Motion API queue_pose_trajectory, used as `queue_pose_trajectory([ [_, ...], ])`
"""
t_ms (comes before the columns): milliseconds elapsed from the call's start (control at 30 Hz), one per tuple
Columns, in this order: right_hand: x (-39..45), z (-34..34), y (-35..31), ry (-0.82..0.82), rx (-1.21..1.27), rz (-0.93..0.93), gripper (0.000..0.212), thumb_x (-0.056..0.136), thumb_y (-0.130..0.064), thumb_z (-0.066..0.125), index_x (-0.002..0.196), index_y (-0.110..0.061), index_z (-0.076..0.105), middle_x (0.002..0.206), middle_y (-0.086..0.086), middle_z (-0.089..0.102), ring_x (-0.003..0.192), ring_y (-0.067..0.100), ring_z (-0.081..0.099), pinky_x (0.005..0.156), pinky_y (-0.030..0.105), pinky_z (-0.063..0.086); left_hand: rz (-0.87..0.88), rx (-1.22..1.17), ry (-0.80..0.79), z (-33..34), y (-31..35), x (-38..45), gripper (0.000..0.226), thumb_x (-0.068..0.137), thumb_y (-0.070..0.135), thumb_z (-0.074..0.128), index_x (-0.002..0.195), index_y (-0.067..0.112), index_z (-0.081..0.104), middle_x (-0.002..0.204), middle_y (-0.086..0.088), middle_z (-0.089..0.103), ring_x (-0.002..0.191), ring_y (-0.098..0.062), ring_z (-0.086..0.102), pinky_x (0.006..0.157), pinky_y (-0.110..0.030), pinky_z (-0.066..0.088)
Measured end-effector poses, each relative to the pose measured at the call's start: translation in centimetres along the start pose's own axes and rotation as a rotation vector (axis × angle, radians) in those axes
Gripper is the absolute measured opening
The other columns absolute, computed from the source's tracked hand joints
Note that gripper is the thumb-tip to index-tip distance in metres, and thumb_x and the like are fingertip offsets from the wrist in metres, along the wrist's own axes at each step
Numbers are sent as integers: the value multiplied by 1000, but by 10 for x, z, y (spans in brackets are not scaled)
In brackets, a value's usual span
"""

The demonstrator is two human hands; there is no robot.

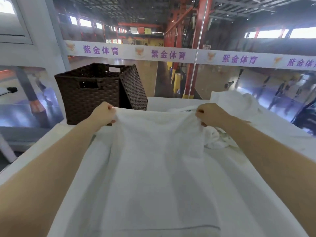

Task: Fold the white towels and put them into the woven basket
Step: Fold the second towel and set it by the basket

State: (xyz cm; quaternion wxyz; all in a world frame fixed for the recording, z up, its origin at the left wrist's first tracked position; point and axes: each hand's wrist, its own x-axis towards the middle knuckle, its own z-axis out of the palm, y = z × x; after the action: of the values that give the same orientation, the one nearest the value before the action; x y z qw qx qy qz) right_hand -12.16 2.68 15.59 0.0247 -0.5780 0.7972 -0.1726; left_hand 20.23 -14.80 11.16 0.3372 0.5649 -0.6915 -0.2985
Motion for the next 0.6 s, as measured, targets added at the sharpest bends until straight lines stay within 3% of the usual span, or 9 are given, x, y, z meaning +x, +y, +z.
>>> queue_pose_trajectory([
  [100,14,3,4,20,18,-8,29,97,-16,46,82,0,65,83,12,68,82,29,65,83,38,53,37,-7,23,4,-1,15,20,101,20,42,107,5,54,92,-8,56,87,-22,62,82,-36,57],
  [200,19,3,10,12,54,-3,28,97,-18,47,85,-3,67,86,10,68,84,27,65,85,40,53,98,34,54,8,-3,16,20,103,25,41,113,10,49,103,-9,58,89,-22,64,67,-27,52],
  [267,10,4,12,20,59,-16,26,97,-19,47,88,-8,68,88,6,68,83,23,63,79,33,52,188,54,84,8,-8,6,15,103,26,40,110,14,46,99,-7,61,87,-21,64,63,-25,48],
  [400,-32,13,20,63,48,-93,21,98,-23,50,84,-16,64,82,-2,64,71,11,54,60,19,40,328,21,98,4,-41,-36,11,104,27,40,103,17,44,90,-5,60,84,-16,63,70,-24,46],
  [533,-80,41,33,85,24,-187,17,98,-33,51,89,-25,63,82,-12,62,74,8,57,66,27,47,321,-66,70,6,-83,-90,14,101,36,45,92,26,48,88,1,61,84,0,61,85,-18,46],
  [600,-102,53,38,84,35,-204,16,97,-36,51,93,-27,64,86,-13,62,74,3,58,69,27,50,291,-55,76,7,-96,-115,11,101,29,47,90,27,48,90,2,62,81,3,58,77,-4,39],
])
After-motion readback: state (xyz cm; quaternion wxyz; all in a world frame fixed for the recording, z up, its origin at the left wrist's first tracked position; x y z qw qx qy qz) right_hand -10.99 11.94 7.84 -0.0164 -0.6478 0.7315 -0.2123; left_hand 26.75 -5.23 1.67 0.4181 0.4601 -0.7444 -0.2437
